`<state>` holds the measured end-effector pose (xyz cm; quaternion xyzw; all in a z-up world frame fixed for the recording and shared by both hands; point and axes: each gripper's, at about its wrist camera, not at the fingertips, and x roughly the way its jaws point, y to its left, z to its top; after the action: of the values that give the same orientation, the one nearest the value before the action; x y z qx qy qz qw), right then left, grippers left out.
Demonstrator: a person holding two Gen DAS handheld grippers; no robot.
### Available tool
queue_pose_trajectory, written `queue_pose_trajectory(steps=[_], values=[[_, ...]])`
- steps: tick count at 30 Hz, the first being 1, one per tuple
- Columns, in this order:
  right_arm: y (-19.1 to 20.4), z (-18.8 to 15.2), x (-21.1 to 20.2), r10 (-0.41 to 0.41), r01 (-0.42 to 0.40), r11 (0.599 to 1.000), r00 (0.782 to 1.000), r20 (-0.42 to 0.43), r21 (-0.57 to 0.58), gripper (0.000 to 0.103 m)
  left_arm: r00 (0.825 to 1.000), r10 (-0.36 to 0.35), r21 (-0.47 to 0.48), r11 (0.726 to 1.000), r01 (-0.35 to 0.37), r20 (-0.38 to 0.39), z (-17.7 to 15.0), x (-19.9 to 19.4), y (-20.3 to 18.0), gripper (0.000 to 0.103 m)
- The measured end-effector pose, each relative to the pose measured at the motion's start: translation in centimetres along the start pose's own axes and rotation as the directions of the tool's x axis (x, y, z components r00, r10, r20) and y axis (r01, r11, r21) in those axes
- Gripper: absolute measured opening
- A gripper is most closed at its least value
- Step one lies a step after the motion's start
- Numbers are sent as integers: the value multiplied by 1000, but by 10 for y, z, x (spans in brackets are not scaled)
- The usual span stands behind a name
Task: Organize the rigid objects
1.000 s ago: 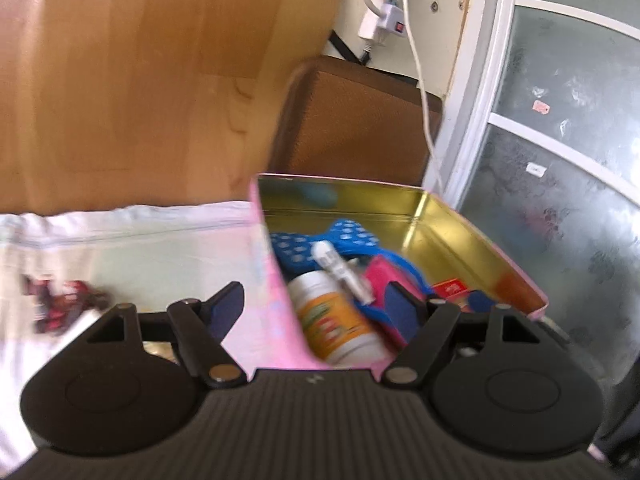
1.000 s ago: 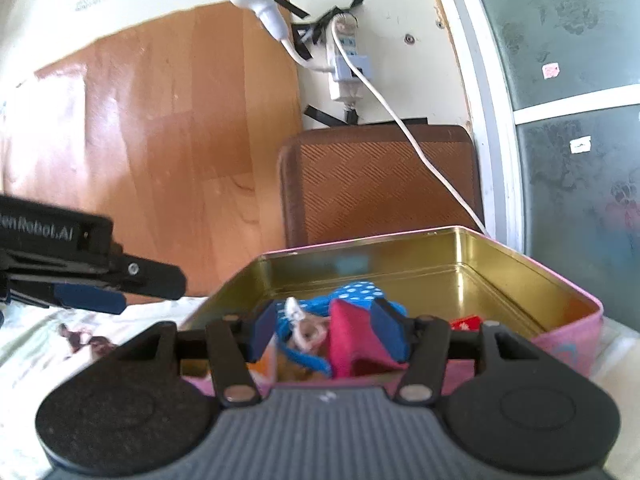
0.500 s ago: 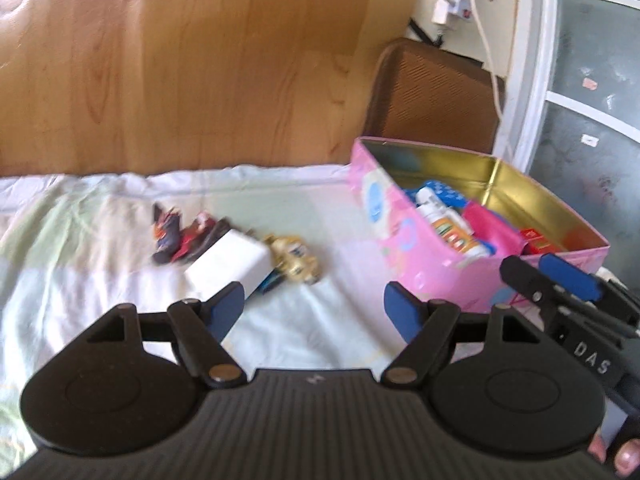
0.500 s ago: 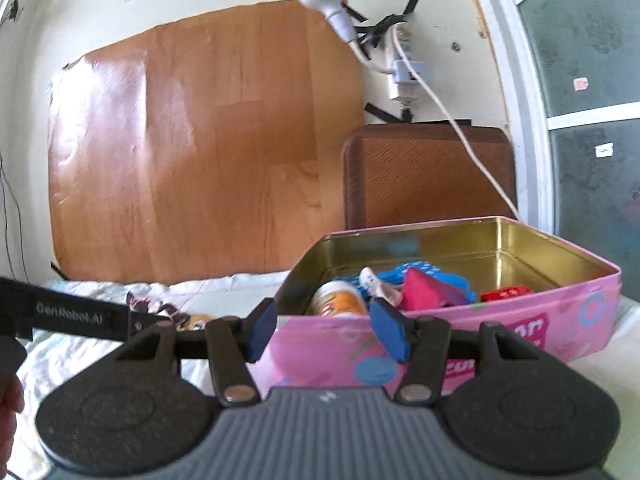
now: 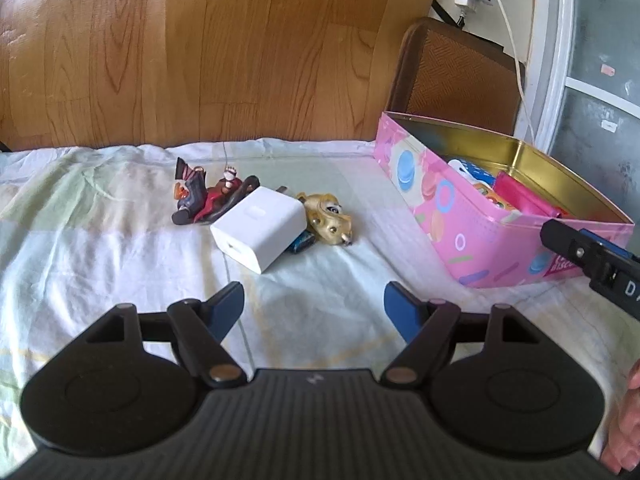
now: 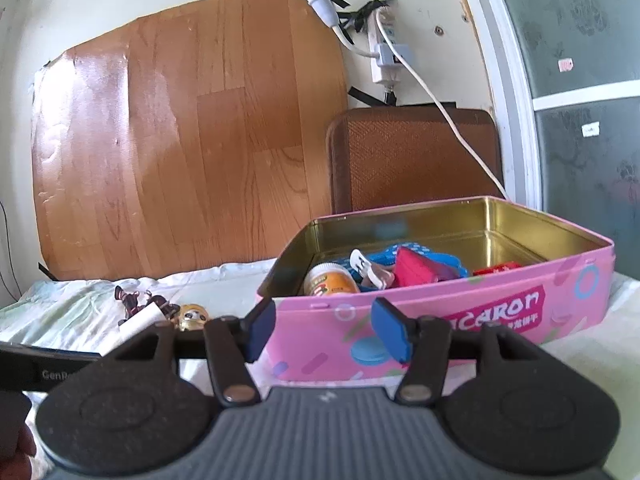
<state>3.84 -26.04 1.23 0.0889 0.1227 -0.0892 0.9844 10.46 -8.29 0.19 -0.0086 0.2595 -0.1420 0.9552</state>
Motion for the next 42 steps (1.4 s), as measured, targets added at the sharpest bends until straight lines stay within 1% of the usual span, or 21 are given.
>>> queue_pose_trajectory(steps=[5,8,11,14,20,36,38,42], values=[[-4,0,1,2,-2,1000,1000,-8,23,57,1000,-6,17,1000,6,9,-5,-1,-2,79],[-5,0,1,4,-4,1000,1000,-12,28,57,999,-12,32,999,10,41,-7,-6,-4,79],[-6,0,2,4,-4,999,1000,-16,33,57,998,-31,48,998,28,63,-8,-10,-4,79],[-6,0,3,0,1,999,1000,-18,35,57,996,-54,55,997,51,66,-8,-10,-4,79],[-4,0,2,-12,12,1000,1000,-19,22,57,993,-88,35,996,86,75,-9,-11,0,79],[-1,-1,4,-31,31,999,999,-18,9,61,990,-118,23,993,117,81,-9,-13,4,79],[1,-1,4,-31,31,1000,999,-19,-2,61,989,-126,13,992,126,82,-9,-13,6,79],[11,-1,4,-24,23,998,1000,-13,-58,61,988,-133,-40,990,137,73,-7,-14,16,79]])
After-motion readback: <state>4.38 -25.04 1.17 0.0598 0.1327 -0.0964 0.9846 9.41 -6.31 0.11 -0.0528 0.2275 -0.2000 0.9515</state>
